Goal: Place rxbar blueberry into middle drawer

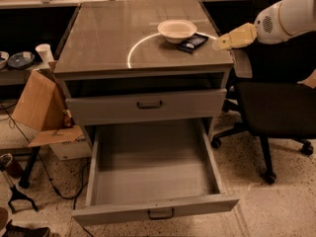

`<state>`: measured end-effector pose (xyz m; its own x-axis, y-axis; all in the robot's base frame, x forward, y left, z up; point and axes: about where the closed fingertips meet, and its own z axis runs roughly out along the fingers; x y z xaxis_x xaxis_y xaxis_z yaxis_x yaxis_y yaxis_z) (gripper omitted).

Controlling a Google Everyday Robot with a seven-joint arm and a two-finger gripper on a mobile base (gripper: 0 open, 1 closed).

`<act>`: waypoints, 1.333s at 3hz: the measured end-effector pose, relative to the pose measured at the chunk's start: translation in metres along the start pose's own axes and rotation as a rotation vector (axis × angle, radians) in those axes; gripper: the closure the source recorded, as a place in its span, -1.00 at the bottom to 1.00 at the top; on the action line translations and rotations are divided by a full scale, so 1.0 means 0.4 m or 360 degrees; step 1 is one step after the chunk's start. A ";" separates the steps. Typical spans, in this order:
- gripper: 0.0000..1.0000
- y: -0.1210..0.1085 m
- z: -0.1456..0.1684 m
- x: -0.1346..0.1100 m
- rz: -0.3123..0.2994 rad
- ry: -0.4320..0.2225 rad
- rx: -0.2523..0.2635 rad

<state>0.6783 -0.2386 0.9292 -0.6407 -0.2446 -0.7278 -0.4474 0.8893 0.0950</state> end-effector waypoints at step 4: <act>-1.00 0.193 0.261 -0.128 -0.0275 -0.0160 -0.0428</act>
Offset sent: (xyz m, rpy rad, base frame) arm 0.0288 0.0971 -0.0087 0.1320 -0.0767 0.3718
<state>0.7418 -0.1169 0.9029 -0.4821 -0.3318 -0.8109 -0.7015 0.7006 0.1304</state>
